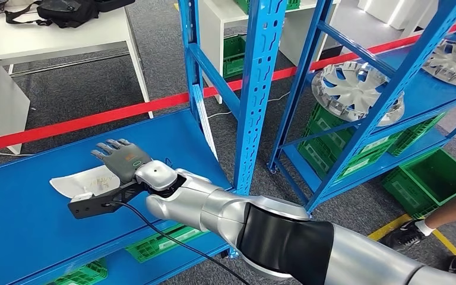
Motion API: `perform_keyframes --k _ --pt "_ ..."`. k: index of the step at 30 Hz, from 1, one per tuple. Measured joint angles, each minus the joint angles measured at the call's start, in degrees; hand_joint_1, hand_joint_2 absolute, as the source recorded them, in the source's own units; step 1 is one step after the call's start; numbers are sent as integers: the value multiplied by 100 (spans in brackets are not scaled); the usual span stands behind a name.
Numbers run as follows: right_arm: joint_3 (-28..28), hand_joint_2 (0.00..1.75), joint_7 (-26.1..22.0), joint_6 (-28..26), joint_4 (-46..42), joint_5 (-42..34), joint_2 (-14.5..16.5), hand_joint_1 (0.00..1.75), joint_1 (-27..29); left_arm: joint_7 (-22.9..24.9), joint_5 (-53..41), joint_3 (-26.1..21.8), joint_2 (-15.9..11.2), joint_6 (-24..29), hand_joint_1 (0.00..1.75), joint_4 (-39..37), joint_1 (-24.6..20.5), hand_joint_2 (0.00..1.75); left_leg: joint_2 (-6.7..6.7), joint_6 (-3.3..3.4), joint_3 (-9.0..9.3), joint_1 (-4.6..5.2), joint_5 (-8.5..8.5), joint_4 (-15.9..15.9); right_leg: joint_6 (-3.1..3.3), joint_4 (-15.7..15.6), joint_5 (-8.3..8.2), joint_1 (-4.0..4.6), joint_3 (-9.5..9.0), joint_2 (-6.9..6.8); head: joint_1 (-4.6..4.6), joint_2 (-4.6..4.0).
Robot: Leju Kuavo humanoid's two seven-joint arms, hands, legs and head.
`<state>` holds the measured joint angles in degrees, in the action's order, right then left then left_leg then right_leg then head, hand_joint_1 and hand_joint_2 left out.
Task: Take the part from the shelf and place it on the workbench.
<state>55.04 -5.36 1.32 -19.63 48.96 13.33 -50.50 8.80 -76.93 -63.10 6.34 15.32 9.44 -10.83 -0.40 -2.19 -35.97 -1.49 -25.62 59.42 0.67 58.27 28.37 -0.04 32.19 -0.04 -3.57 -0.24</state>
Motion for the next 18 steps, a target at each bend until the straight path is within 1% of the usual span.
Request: perform_keyframes --k 2,4,10,18 --pt "0 175 -9 24 0 1 5 0 38 -5 -5 0 -1 0 0 1 0 0 1 5 0 2 1 1 -55 -5 -5 -5 -2 0 2 0" --pt "0 175 -13 37 0 3 5 0 67 -5 -16 -1 -3 0 0 1 0 0 1 8 0 4 4 1 -80 -6 -8 -5 -1 0 2 0" --pt "0 175 -31 154 0 0 5 0 93 -3 -34 -2 -7 0 0 1 0 0 1 1 4 2 11 -1 -85 -2 -10 13 2 0 3 0" --pt "0 175 43 352 0 6 5 0 162 -6 -37 -2 -6 0 0 1 -1 0 2 -6 5 -1 15 -9 -82 5 -7 17 9 1 3 0"
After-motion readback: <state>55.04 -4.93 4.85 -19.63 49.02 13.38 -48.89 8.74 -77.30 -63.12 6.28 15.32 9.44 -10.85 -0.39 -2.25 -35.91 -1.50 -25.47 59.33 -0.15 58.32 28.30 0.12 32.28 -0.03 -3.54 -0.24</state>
